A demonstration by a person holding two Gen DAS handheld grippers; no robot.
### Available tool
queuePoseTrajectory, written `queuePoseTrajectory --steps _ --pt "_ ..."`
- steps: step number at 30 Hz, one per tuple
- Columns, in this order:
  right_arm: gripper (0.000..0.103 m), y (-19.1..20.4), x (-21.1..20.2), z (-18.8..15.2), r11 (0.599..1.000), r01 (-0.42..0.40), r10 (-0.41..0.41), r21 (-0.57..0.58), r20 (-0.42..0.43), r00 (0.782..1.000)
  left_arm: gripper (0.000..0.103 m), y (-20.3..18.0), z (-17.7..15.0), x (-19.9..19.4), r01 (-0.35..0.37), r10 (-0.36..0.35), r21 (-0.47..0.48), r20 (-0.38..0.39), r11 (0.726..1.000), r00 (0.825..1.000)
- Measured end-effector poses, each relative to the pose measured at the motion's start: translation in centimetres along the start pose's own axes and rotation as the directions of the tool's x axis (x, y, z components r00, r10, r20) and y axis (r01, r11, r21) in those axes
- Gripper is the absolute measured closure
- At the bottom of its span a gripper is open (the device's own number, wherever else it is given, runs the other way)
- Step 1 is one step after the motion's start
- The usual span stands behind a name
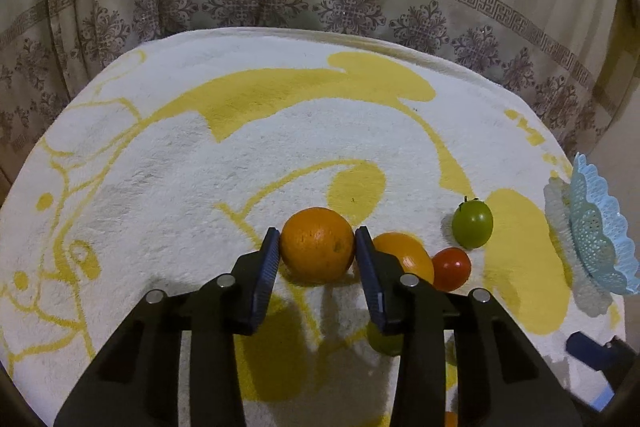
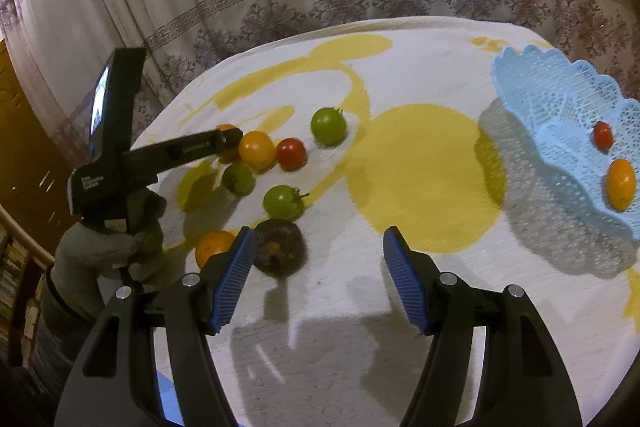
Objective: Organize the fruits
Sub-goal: 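Return to the fruits and grasp a large orange with the left tool, then grasp the dark brown fruit with the right tool while the left tool holds the orange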
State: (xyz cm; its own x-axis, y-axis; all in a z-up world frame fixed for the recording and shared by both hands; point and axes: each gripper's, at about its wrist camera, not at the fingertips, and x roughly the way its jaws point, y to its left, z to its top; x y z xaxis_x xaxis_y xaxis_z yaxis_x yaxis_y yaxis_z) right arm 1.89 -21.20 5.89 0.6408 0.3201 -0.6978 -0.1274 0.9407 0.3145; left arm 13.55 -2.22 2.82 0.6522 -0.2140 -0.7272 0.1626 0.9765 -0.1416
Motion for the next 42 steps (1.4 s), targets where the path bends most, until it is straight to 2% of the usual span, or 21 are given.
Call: queuePoseTrajectory --steps 10,16,20,31,35,42 --pt "0.035 1.1 2.1 0.1 1.0 -0.026 0.025 -0.01 -0.046 0.999 0.064 0.1 0.3 -2.9 -0.05 0.049 0.004 0.08 0.999 0.996" --pt "0.037 1.7 3.3 0.2 0.999 -0.03 0.029 -0.024 -0.069 0.997 0.064 0.0 0.2 -3.8 -0.051 0.05 0.007 0.108 0.999 0.993" --pt "0.047 1.7 4.2 0.0 0.999 -0.032 0.03 -0.025 -0.096 0.995 0.064 0.0 0.2 -4.0 -0.045 0.045 0.002 0.111 0.999 0.993" --pt "0.048 2.1 4.8 -0.1 0.999 -0.029 0.025 -0.04 -0.096 0.995 0.064 -0.3 -0.1 -3.9 -0.038 0.037 0.011 0.105 0.999 0.994" --pt "0.06 2.4 4.7 -0.2 0.998 -0.045 0.04 -0.053 -0.102 0.994 0.064 -0.4 -0.2 -3.9 -0.036 0.035 0.011 0.103 0.999 0.994" --pt "0.06 2.7 4.4 -0.2 0.998 -0.03 0.025 -0.064 -0.088 0.996 0.064 -0.7 -0.3 -4.1 -0.032 0.03 0.017 0.11 0.999 0.994"
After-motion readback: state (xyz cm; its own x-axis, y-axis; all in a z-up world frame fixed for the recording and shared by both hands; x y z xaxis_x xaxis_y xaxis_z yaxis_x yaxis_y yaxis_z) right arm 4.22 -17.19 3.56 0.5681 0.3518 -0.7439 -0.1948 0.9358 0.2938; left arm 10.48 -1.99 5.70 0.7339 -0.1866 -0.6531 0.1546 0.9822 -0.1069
